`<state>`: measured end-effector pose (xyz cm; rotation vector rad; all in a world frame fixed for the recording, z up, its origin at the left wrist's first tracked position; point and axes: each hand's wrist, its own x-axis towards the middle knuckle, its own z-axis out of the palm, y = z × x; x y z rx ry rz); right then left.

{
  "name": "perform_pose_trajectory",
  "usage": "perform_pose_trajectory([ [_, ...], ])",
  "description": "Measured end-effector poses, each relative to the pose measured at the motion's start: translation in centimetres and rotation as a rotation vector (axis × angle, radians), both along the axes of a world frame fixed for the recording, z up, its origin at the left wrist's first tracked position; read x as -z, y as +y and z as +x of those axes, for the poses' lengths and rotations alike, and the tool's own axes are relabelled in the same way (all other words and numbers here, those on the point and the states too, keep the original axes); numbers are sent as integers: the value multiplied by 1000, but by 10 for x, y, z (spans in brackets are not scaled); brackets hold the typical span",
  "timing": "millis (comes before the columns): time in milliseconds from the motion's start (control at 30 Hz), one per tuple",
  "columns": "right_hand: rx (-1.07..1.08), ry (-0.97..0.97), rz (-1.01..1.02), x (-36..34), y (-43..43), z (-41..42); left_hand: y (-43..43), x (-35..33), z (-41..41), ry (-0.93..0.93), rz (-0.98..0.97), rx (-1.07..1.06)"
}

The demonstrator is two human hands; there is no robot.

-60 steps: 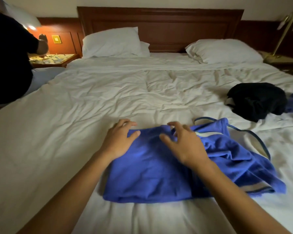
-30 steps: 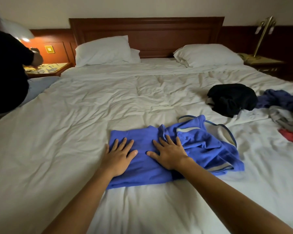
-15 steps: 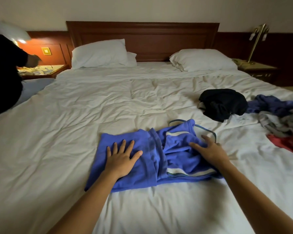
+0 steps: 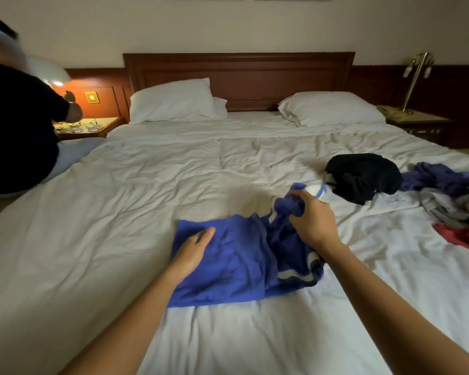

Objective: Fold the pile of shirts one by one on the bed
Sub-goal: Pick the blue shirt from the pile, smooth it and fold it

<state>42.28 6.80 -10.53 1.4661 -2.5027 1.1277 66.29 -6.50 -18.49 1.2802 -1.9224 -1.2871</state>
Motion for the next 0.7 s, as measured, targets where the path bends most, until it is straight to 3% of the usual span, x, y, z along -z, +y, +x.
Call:
perform_pose_trajectory([
  [133,-328,168,129,-27,-39,89,-8,-21,27,393,300,-97],
  [233,-774,-48,372,-22,-59,134,-14,-26,51,610,526,-143],
  [300,-834,-163,301,-13,-62,139,-17,-24,64,669,616,-45],
  [367,-721,-217,86,-3,-58,126,-14,-21,70,611,596,1],
  [433,-547,-178,-40,16,-50,104,-14,-16,68,467,456,24],
  [533,-418,-2,226,50,-33,77,-13,-10,56,310,288,-128],
  [600,-450,-28,369,72,-24,71,-15,-8,52,263,239,-230],
  [700,-526,-90,239,82,-18,69,-21,-8,56,250,235,-295],
])
